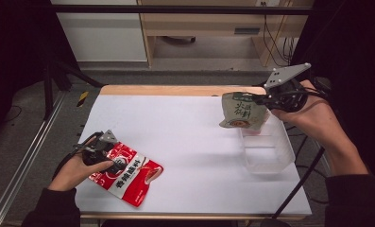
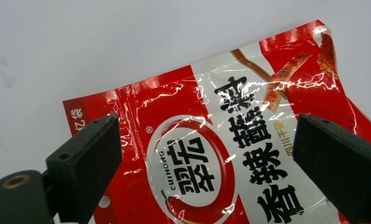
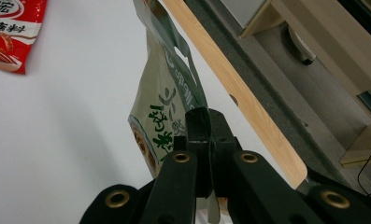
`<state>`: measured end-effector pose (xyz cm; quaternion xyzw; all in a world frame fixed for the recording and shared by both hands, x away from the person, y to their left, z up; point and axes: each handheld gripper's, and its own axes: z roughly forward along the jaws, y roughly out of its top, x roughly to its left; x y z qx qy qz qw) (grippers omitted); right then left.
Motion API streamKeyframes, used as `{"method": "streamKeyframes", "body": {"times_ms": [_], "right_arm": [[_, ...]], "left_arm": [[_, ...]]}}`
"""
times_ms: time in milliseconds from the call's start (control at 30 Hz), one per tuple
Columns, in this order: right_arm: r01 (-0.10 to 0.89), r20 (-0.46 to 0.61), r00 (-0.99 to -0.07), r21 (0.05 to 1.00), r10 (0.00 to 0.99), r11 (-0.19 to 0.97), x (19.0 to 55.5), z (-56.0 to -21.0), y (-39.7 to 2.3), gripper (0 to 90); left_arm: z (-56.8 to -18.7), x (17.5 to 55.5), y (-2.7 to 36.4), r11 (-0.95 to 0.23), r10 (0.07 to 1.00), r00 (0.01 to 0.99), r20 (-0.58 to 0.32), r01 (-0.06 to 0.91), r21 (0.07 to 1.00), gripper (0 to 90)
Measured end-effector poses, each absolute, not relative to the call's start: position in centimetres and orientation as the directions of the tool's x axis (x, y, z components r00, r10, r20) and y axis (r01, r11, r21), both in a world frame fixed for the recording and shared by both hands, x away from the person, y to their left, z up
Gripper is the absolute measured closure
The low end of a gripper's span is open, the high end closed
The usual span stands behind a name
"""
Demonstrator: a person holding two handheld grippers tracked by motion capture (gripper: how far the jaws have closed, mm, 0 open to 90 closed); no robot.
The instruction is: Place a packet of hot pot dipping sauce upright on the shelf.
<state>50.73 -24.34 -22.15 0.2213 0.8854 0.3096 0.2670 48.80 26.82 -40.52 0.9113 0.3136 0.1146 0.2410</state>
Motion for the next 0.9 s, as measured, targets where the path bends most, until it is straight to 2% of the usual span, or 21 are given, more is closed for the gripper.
{"method": "streamKeyframes", "body": {"times_ms": [900], "right_arm": [[0.289, -0.324, -0.705, 0.681, 0.631, 0.673, 51.8, -24.6, -29.1, 90.0]], "left_arm": [[-40.3, 48.7, 27.3, -0.678, 0.636, 0.770, 0.059, 0.521, 0.519, 8.4]]}}
